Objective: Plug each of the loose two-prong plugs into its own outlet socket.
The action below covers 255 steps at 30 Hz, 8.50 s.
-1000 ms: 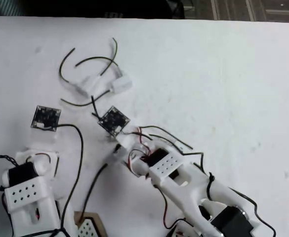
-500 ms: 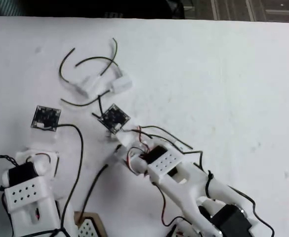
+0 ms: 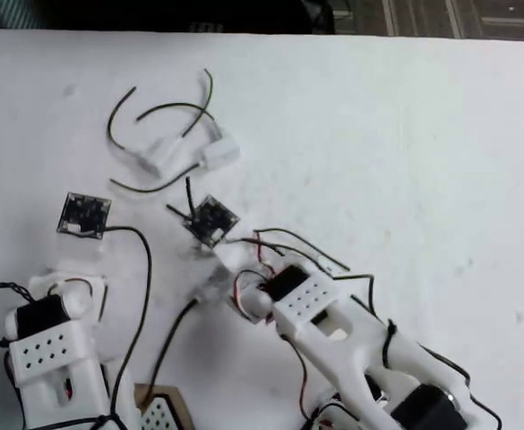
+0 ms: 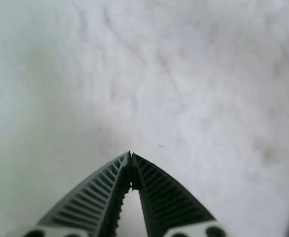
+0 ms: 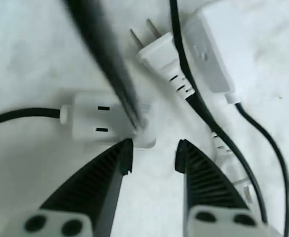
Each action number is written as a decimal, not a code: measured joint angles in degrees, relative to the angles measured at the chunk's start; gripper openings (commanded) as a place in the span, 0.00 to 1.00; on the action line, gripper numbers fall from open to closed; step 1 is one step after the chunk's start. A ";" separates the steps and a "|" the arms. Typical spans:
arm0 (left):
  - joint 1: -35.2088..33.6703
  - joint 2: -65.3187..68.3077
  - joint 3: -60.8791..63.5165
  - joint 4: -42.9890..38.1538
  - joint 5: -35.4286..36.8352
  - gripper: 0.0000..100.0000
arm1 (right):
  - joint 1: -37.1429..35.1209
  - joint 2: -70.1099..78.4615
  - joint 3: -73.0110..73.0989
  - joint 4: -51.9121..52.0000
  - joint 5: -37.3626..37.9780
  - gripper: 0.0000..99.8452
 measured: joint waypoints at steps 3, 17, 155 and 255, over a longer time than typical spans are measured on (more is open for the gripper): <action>0.00 0.00 0.00 0.00 0.00 0.02 | -0.18 -2.64 0.00 0.18 -0.09 0.15; 0.00 0.00 0.53 0.00 0.00 0.02 | -3.52 -3.78 0.00 -1.76 -0.09 0.06; 0.00 0.00 1.32 -1.76 0.00 0.02 | 21.10 -6.77 -8.53 18.02 29.19 0.02; 0.00 0.00 1.32 -1.76 0.00 0.02 | 10.99 5.89 -2.11 7.30 -44.22 0.24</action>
